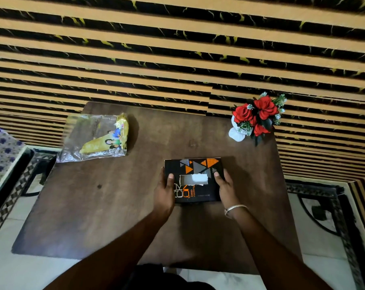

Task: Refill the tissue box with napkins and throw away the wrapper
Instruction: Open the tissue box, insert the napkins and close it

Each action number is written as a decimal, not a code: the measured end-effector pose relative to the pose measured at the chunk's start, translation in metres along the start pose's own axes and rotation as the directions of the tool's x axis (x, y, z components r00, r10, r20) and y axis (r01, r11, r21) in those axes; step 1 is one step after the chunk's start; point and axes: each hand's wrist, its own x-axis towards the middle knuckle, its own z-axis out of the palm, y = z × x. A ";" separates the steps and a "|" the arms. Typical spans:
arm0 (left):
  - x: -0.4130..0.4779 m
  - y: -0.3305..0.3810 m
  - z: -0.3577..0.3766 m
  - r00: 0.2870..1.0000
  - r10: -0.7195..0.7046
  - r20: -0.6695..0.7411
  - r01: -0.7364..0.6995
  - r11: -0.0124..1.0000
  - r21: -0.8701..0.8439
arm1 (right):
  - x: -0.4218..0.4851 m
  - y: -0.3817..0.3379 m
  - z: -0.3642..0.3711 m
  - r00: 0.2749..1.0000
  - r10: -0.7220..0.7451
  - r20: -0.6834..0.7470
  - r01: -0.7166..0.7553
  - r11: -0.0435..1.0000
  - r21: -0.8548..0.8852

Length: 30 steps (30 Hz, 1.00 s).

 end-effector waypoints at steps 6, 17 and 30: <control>0.070 0.066 0.004 0.999 0.043 0.025 -0.042 0.998 -0.038 | 0.053 -0.057 0.025 0.996 -0.087 -0.011 0.087 0.996 0.021; 0.196 0.136 0.018 0.993 0.093 0.077 -0.080 0.985 -0.155 | 0.160 -0.141 0.068 0.992 -0.124 -0.002 0.124 0.992 -0.019; 0.269 0.136 0.010 0.995 0.030 0.096 -0.021 0.995 -0.097 | 0.225 -0.129 0.109 0.997 -0.057 -0.048 0.054 0.997 -0.054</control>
